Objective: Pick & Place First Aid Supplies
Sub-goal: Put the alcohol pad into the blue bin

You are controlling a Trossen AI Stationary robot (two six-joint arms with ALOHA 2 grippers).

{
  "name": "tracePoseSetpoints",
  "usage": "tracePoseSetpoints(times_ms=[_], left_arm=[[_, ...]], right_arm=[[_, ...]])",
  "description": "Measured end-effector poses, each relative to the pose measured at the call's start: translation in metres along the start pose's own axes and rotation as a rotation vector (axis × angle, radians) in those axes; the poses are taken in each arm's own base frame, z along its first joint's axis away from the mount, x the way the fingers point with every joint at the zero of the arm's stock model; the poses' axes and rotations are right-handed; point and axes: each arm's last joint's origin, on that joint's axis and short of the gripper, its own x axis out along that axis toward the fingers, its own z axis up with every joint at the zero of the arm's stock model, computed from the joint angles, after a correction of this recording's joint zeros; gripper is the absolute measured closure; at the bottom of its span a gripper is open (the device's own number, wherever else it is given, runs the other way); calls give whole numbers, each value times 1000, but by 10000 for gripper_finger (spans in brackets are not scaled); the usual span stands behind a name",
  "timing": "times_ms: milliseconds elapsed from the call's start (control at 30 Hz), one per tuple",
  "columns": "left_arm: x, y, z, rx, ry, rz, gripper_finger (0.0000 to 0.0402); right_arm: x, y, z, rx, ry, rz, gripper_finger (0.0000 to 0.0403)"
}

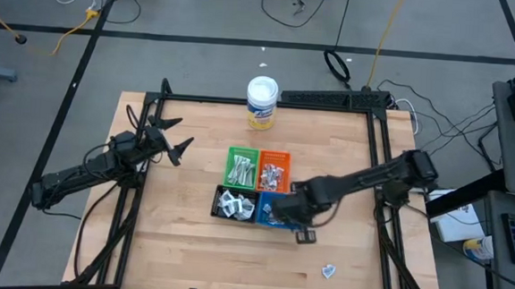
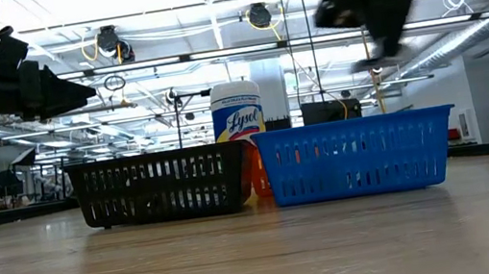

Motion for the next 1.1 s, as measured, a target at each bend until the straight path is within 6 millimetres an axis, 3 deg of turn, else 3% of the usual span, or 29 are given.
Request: tracePoseSetpoints(times_ms=[300, 567, 700, 833, 1100], left_arm=[[0, 0, 0, 0, 0, 0, 9], [0, 0, 0, 0, 0, 0, 9], [0, 0, 0, 0, 0, 0, 9], [0, 0, 0, 0, 0, 0, 9], [0, 0, 0, 0, 0, 0, 9]], right_arm=[[-1, -23, 38, 23, -44, -6, 403], [44, -20, 44, 1, 7, -38, 403], [55, -21, 43, 16, 40, -42, 399], [54, -20, 44, -3, 28, -13, 365], [54, -22, 44, -4, 22, -72, 245]])
